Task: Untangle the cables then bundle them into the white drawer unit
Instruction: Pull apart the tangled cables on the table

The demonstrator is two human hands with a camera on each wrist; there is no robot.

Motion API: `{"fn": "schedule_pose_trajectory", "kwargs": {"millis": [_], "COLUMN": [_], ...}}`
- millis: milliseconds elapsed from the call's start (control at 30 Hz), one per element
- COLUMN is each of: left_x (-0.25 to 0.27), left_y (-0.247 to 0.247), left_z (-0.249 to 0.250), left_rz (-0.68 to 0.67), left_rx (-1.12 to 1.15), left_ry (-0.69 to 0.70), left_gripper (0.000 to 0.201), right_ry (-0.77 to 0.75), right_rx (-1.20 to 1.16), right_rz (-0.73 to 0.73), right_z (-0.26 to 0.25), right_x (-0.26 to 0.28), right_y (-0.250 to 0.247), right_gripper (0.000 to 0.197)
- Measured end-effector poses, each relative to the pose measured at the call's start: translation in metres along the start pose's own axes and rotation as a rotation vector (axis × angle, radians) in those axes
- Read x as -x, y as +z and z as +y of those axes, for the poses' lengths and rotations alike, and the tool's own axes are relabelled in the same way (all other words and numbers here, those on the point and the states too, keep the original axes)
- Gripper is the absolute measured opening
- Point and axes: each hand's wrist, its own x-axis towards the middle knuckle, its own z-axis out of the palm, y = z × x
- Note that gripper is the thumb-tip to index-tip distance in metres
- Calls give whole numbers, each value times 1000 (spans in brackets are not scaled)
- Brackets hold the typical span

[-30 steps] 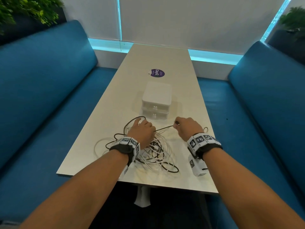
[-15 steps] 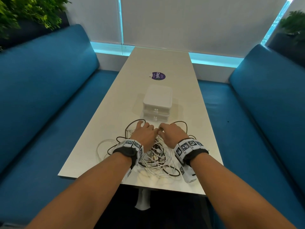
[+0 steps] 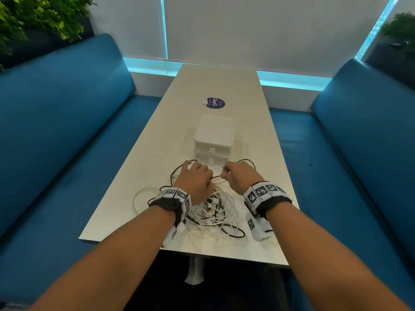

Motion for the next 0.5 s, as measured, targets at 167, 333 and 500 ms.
{"fn": "schedule_pose_trajectory", "kwargs": {"millis": [167,333,500], "left_x": [-1,-6,-14], "left_y": [-5,-14,-20], "left_z": [-17,-4,14], "left_rz": [-65,-148,-185], "left_rx": [16,-101,-164], "left_ry": [-6,27,45], "left_gripper": [22,29,22], "right_ry": [127,156,44], "right_rx": [28,143,78], "right_rz": [57,66,58], "right_z": [24,15,-12], "right_x": [4,11,11], "right_y": [-12,2,16], "right_gripper": [25,24,27]}}
